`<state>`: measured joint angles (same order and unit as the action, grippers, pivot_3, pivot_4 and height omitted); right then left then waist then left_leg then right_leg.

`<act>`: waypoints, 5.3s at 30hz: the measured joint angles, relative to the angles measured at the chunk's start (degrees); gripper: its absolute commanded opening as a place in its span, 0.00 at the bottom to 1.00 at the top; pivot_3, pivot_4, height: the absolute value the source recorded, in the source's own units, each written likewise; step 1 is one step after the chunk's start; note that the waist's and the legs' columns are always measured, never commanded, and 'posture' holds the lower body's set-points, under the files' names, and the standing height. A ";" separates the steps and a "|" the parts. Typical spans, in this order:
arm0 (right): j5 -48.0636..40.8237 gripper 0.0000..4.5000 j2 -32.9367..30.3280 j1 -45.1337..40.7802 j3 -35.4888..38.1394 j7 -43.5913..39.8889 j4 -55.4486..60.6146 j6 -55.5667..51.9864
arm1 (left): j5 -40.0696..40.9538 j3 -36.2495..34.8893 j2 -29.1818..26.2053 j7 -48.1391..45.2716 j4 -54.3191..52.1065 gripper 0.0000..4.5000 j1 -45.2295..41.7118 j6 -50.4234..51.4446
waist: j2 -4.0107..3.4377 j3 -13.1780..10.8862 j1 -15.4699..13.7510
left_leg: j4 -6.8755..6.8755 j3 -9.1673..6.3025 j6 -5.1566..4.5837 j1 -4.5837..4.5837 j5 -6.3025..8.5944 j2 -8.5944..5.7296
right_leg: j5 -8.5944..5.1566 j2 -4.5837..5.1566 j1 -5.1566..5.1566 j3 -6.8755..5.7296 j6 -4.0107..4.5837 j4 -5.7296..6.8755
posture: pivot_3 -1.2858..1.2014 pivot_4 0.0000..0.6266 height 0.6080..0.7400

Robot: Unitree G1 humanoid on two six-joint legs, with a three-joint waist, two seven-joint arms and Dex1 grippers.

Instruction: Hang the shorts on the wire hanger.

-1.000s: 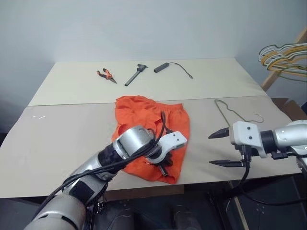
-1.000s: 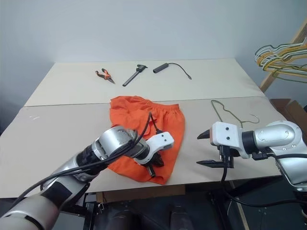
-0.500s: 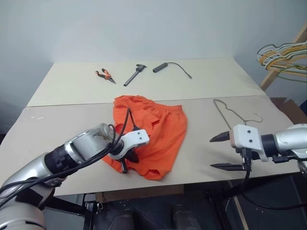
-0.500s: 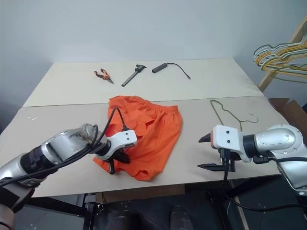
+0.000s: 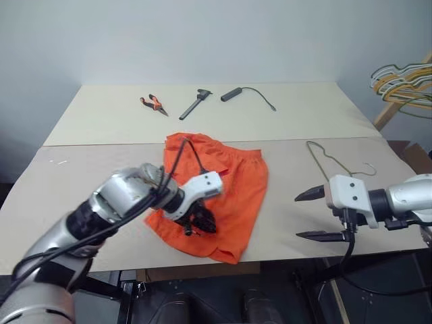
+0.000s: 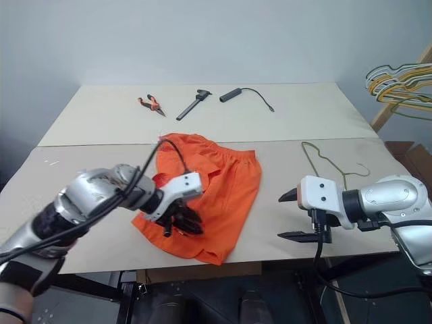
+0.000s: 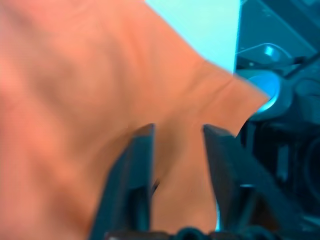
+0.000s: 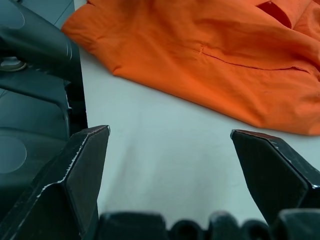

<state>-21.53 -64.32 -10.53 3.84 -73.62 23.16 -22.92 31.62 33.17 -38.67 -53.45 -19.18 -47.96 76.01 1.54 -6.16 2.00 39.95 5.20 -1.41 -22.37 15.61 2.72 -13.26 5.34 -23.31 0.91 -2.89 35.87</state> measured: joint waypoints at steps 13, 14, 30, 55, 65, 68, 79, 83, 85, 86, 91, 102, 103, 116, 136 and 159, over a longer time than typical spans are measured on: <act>0.00 1.00 -0.28 0.01 -0.19 -0.18 0.05 -0.27 | -0.10 8.65 15.09 4.26 6.32 1.00 -6.24 8.63 | 0.02 -0.42 0.34 | -0.04 -0.31 -0.05 0.05 0.03 -0.01 | -0.02 0.00 -0.01 0.06 0.04 0.00 | 0.47 0.23 1.00; 0.00 1.00 -0.49 0.17 -0.19 -0.18 0.12 -0.29 | 0.10 8.92 15.29 4.35 6.52 1.00 -6.42 9.29 | 0.02 -0.48 0.37 | -0.04 -0.31 -0.05 0.05 0.03 -0.01 | -0.02 0.00 -0.01 0.06 0.03 0.00 | 0.47 0.23 1.00; -0.01 1.00 -0.48 -0.02 -0.76 1.16 0.44 -0.98 | -0.45 14.63 12.86 5.74 6.51 0.35 -8.70 8.94 | 0.04 -0.61 0.25 | -0.06 -0.32 -0.05 0.03 0.03 -0.01 | -0.02 0.01 -0.01 0.07 0.03 -0.03 | 0.48 0.21 1.00; 26.93 1.00 16.01 -12.19 -16.78 16.23 -18.03 28.51 | -2.98 -14.33 -27.01 -13.72 -4.85 0.00 16.99 -31.71 | 0.04 -0.59 -0.36 | -0.02 0.23 0.17 -0.60 -0.11 0.02 | -0.02 0.05 -0.85 0.04 0.03 0.23 | 0.51 0.16 1.00; 46.11 1.00 25.12 -22.56 -25.34 34.13 -40.68 48.90 | -2.00 -34.66 -31.69 -17.69 0.52 0.00 26.45 -37.48 | 0.06 -0.59 -1.05 | -0.06 0.31 0.24 -0.64 -0.14 0.09 | -0.03 -0.03 -0.92 0.02 0.06 0.23 | 0.54 0.15 1.00; 50.36 1.00 27.19 -25.10 -26.05 40.04 -45.43 51.29 | -2.00 -38.50 -32.73 -18.71 0.93 0.00 29.94 -38.43 | 0.06 -0.59 -1.15 | -0.06 0.32 0.28 -0.66 -0.17 0.10 | -0.02 -0.03 -0.94 0.02 0.06 0.27 | 0.55 0.14 1.00; 56.51 0.57 29.79 -31.54 -29.51 48.21 -57.57 59.63 | -2.00 -45.82 -33.25 -19.05 -1.42 0.00 36.20 -38.24 | 0.07 -0.58 -1.35 | -0.09 0.30 0.34 -0.68 -0.20 0.10 | -0.01 -0.03 -0.93 -0.03 0.08 0.26 | 0.56 0.13 1.00; 56.58 0.26 29.12 -31.54 -30.10 48.49 -57.55 62.72 | -2.00 -45.82 -33.24 -18.66 -1.70 0.00 37.14 -38.15 | 0.08 -0.58 -1.36 | -0.09 0.30 0.34 -0.70 -0.21 0.10 | -0.01 -0.03 -0.94 -0.03 0.08 0.26 | 0.56 0.13 1.00; 56.87 0.12 28.41 -31.54 -30.13 48.60 -57.54 63.98 | -2.01 -45.83 -33.24 -18.47 -1.73 0.00 37.28 -38.15 | 0.08 -0.57 -1.38 | -0.09 0.30 0.35 -0.69 -0.21 0.10 | -0.01 -0.02 -0.93 -0.04 0.08 0.26 | 0.56 0.13 1.00; 56.94 0.05 28.23 -31.54 -30.17 48.64 -57.55 64.43 | -2.00 -45.83 -33.24 -18.41 -1.73 0.00 37.37 -38.15 | 0.08 -0.58 -1.35 | -0.09 0.30 0.35 -0.68 -0.21 0.10 | -0.01 -0.03 -0.93 -0.03 0.08 0.27 | 0.56 0.13 1.00; 56.66 0.00 28.02 -31.51 -30.23 48.05 -57.51 65.54 | -2.01 -45.87 -33.24 -18.38 -1.71 0.00 37.67 -38.33 | 0.08 -0.57 -1.30 | -0.10 0.30 0.39 -0.67 -0.23 0.10 | -0.01 -0.03 -0.93 -0.03 0.09 0.29 | 0.56 0.12 1.00; 19.90 0.00 2.71 -21.74 -29.52 9.90 -31.18 60.66 | -6.56 -49.66 -31.50 -27.98 6.25 0.00 47.36 -59.82 | 0.06 -0.56 -1.84 | -0.09 0.33 0.23 -0.55 -0.13 0.18 | -0.02 0.01 -0.78 -0.11 0.13 0.23 | 0.53 0.12 1.00; 15.57 0.00 1.84 -21.45 -28.63 6.93 -28.70 57.27 | -7.32 -48.71 -31.25 -27.55 7.69 0.00 45.53 -60.71 | 0.06 -0.56 -1.83 | -0.09 0.35 0.22 -0.44 -0.13 0.19 | 0.00 0.01 -0.71 -0.11 0.16 0.30 | 0.53 0.11 1.00; 27.70 0.00 34.17 -61.25 -24.66 35.06 -67.08 29.78 | -33.18 -27.43 -5.20 5.58 61.77 0.00 -19.37 -68.90 | 0.18 0.33 -0.71 | -0.08 0.31 1.16 -0.71 -1.01 0.11 | 0.51 -0.06 -0.97 -0.17 0.22 0.56 | 0.52 0.03 1.00; 39.27 0.00 35.71 -61.09 -17.97 69.37 -94.50 63.81 | -42.30 -29.16 1.60 38.83 83.30 0.00 -25.75 -106.09 | 0.08 1.87 3.96 | -1.06 0.71 0.85 -0.32 -1.17 -0.32 | 0.87 1.24 -0.73 -2.49 0.21 -0.05 | 0.52 0.04 1.00; 52.76 0.00 22.29 -37.07 -30.05 46.74 -80.28 92.44 | -19.35 -40.62 -33.85 -16.24 -3.00 0.00 51.46 -66.19 | -0.02 1.86 3.01 | -1.00 1.31 0.14 0.36 -0.75 -0.02 | 0.83 1.05 -0.82 -1.53 0.53 0.19 | 0.52 0.10 1.00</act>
<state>31.23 -42.03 -47.60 -26.21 -26.89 -57.12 69.52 12.27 -7.45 -72.51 -69.69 -22.17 3.49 9.82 1.53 -4.30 5.01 38.94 6.51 -1.27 -22.01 14.86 2.71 -12.42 6.39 -24.13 -0.62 -2.36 36.06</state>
